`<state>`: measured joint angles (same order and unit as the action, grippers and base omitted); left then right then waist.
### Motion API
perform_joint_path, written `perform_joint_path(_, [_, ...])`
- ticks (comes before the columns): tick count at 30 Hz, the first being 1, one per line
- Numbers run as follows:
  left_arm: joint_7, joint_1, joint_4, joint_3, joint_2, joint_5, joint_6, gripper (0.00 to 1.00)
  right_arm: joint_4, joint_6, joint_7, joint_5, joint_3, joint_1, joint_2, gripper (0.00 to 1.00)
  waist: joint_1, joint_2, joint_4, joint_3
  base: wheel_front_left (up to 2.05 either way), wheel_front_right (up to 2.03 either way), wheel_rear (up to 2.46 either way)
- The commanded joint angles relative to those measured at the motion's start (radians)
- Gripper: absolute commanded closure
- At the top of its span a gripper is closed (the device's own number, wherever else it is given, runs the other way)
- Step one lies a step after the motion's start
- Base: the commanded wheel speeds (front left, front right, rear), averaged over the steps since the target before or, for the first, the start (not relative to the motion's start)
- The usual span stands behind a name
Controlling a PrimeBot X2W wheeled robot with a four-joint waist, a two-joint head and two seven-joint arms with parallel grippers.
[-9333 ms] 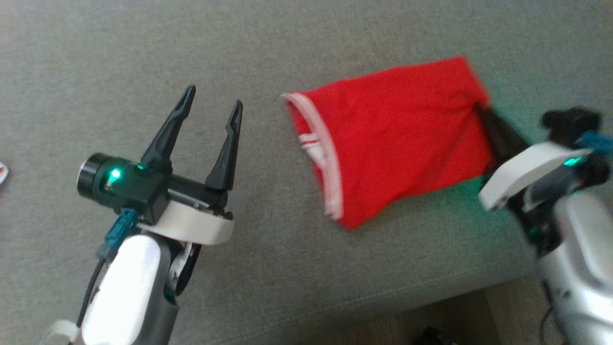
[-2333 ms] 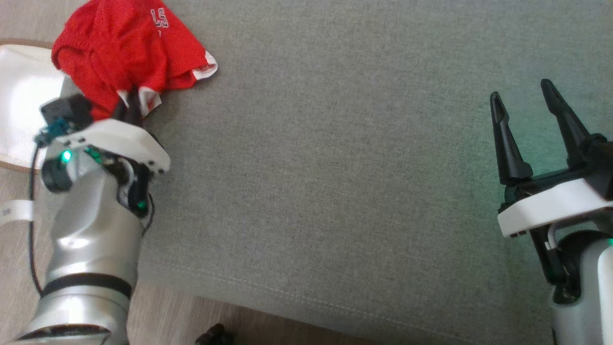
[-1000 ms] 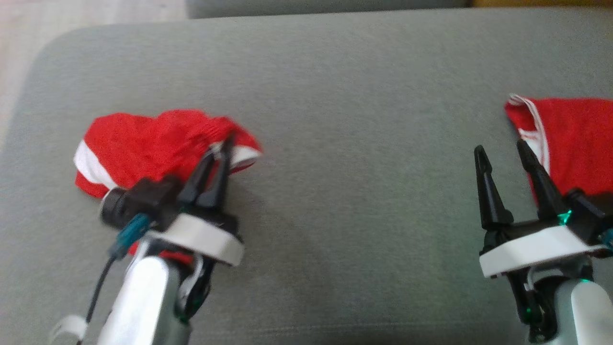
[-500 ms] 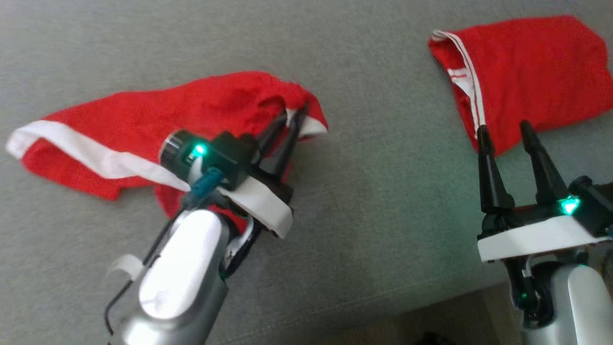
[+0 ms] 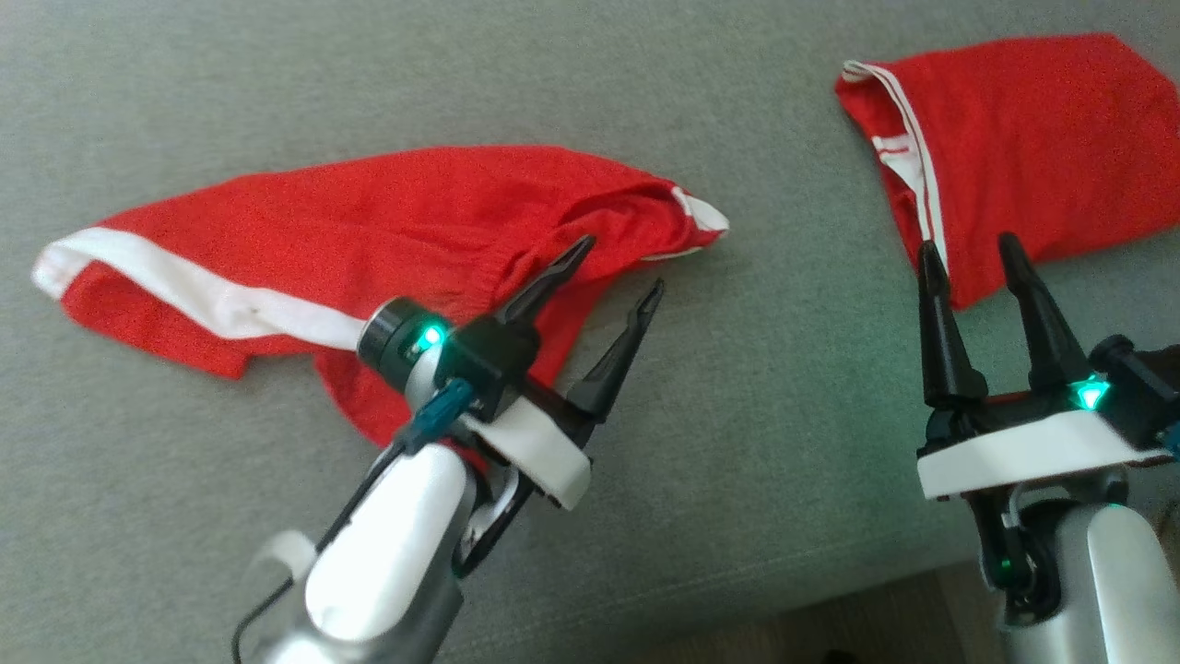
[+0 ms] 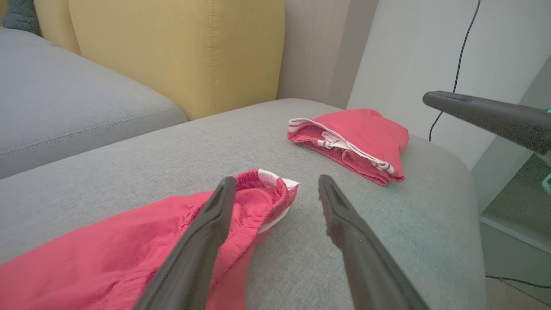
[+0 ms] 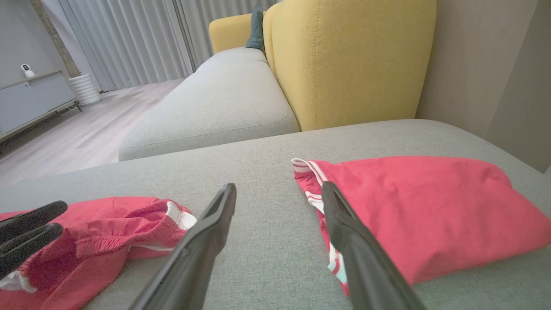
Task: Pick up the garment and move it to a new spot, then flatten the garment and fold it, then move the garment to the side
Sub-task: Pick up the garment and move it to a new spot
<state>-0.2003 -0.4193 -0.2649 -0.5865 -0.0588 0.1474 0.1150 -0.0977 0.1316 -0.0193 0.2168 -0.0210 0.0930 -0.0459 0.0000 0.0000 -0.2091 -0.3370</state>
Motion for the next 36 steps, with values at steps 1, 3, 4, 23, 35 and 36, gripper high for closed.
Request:
perform_joint_path(1, [-0.012, 0.005, 0.039, 0.027, -0.002, 0.005, -0.008, 0.00, -0.030, -0.001, -0.005, -0.009, -0.018, 0.015, -0.004, 0.00, 0.0000, 0.0000, 0.027, 0.028, 0.00, 0.00, 0.00])
perform_joint_path(3, [-0.026, 0.028, 0.055, 0.043, -0.005, 0.010, -0.031, 0.00, -0.031, -0.001, -0.012, -0.013, -0.014, 0.009, -0.004, 0.00, 0.0000, 0.0000, 0.049, 0.050, 0.00, 0.00, 0.00])
perform_joint_path(4, [-0.031, 0.040, 0.063, 0.053, -0.008, 0.015, -0.043, 0.00, -0.032, -0.001, -0.017, -0.017, -0.013, 0.005, -0.004, 0.00, 0.0000, 0.0000, 0.060, 0.061, 0.00, 0.00, 0.00])
perform_joint_path(23, [-0.061, 0.238, 0.147, 0.344, -0.148, 0.094, -0.183, 0.00, -0.049, -0.001, -0.097, -0.058, 0.007, -0.057, -0.004, 0.00, 0.0000, 0.0000, 0.233, 0.205, 0.00, 0.00, 0.00])
perform_joint_path(35, [-0.061, 0.334, 0.171, 0.373, -0.164, 0.099, -0.193, 0.00, -0.058, -0.001, -0.122, -0.063, 0.019, -0.117, -0.004, 0.00, 0.0000, 0.0000, 0.235, 0.265, 0.00, 0.00, 0.00])
perform_joint_path(36, [-0.061, 0.338, 0.173, 0.374, -0.166, 0.098, -0.195, 0.00, -0.059, -0.001, -0.124, -0.063, 0.021, -0.122, -0.004, 0.00, 0.0000, 0.0000, 0.234, 0.268, 0.00, 0.00, 0.00])
